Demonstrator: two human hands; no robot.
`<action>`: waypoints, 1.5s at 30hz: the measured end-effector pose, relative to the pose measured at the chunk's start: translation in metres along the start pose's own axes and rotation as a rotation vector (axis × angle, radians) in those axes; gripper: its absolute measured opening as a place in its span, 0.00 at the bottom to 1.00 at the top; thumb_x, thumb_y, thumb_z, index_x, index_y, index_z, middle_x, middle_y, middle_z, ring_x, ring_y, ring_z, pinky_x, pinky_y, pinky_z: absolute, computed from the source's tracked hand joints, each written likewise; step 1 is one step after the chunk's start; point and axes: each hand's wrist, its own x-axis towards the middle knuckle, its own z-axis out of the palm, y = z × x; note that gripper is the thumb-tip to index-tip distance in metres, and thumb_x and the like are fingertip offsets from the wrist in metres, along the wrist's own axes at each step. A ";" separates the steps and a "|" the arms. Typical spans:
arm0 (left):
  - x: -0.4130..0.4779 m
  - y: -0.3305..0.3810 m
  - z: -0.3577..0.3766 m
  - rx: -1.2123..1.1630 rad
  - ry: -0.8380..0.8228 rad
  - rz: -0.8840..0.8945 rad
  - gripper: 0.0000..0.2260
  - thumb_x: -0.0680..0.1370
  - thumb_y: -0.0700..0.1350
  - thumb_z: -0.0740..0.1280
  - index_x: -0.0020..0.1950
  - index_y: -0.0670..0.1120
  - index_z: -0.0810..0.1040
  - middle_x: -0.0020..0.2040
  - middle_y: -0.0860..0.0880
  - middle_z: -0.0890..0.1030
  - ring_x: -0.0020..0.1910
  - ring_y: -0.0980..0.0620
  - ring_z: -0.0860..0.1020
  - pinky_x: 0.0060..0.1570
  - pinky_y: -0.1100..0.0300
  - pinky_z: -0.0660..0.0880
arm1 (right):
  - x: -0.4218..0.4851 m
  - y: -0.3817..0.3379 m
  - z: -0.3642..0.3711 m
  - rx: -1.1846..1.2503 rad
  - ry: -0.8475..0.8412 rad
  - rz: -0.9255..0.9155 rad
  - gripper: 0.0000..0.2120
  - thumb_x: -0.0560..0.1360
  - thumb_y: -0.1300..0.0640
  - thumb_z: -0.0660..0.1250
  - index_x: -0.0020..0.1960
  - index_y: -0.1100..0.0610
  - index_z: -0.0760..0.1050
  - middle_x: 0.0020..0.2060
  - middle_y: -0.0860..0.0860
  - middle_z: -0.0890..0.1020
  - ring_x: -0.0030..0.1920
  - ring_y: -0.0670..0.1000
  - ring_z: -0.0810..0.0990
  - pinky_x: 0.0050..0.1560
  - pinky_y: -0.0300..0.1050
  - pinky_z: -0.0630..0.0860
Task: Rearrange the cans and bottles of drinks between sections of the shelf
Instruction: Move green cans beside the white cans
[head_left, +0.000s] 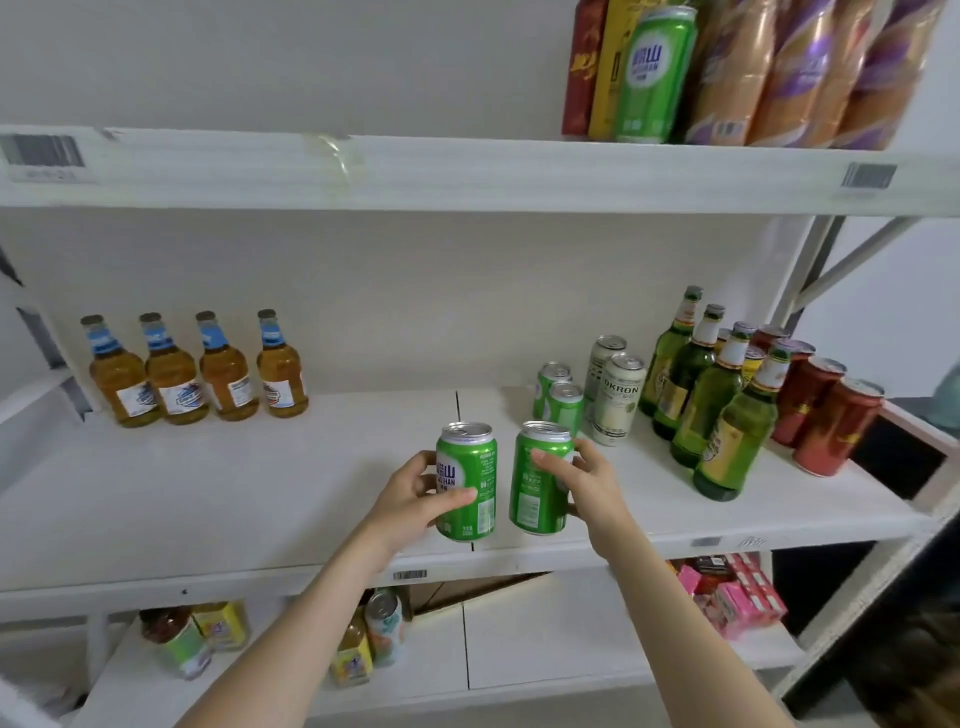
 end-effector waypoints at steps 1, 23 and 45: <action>0.010 0.001 0.007 0.000 -0.010 0.001 0.29 0.64 0.52 0.80 0.62 0.51 0.75 0.54 0.49 0.85 0.55 0.51 0.83 0.54 0.53 0.80 | 0.008 0.001 -0.009 0.003 0.009 0.001 0.19 0.72 0.56 0.74 0.61 0.54 0.74 0.51 0.55 0.82 0.49 0.51 0.82 0.43 0.44 0.76; 0.122 -0.050 0.101 -0.011 0.160 -0.022 0.28 0.65 0.38 0.81 0.61 0.43 0.74 0.49 0.49 0.87 0.49 0.53 0.85 0.43 0.65 0.79 | 0.160 0.057 -0.100 -0.062 -0.130 -0.093 0.23 0.67 0.62 0.79 0.57 0.52 0.75 0.51 0.51 0.84 0.49 0.51 0.82 0.47 0.43 0.77; 0.145 -0.083 0.106 -0.017 0.160 0.008 0.39 0.55 0.47 0.82 0.64 0.46 0.73 0.56 0.44 0.85 0.57 0.46 0.83 0.58 0.51 0.79 | 0.192 0.092 -0.106 -0.074 -0.141 -0.135 0.27 0.65 0.60 0.81 0.59 0.49 0.75 0.54 0.49 0.83 0.56 0.50 0.81 0.56 0.45 0.78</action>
